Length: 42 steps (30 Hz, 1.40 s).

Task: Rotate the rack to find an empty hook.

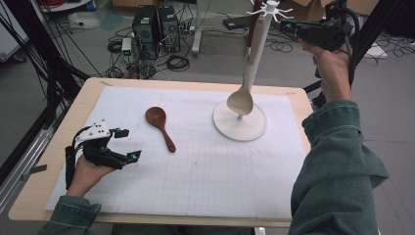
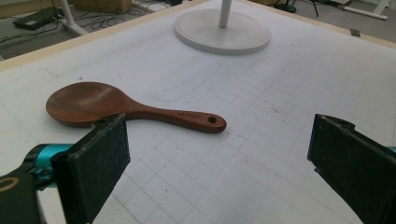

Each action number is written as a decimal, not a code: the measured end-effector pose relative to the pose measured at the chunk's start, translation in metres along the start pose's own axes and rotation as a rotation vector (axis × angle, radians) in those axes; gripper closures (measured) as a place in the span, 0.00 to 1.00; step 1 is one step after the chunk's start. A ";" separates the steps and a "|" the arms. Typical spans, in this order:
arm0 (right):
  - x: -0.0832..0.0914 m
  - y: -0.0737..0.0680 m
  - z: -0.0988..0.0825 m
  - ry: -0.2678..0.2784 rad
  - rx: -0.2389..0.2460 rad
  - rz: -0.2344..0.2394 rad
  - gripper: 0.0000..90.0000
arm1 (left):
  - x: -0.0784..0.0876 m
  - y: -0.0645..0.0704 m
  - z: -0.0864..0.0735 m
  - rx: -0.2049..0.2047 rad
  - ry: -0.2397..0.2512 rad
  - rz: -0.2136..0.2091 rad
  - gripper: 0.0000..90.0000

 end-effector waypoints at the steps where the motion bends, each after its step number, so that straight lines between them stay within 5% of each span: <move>1: -0.001 -0.001 0.000 -0.003 0.001 -0.002 0.99 | 0.000 0.000 0.000 -0.002 -0.002 -0.001 0.07; 27: -0.024 -0.026 0.002 -0.017 0.032 -0.068 1.00 | 0.002 0.000 0.003 -0.009 0.007 -0.001 0.07; 34: -0.018 -0.031 -0.004 -0.019 0.040 -0.041 0.99 | 0.003 0.001 0.003 -0.006 0.009 -0.009 0.07; 42: -0.001 -0.034 -0.031 -0.015 0.022 0.023 0.74 | 0.003 0.000 0.002 -0.003 0.010 -0.019 0.09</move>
Point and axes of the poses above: each handheld gripper's, and its own axes: x roughly backward along the jaws, z roughly out of its top, y roughly to its right, the point moved 7 cm from there along -x, roughly forward along the jaws, and after that the axes turned 12 degrees about -x, right-handed, at the moved point
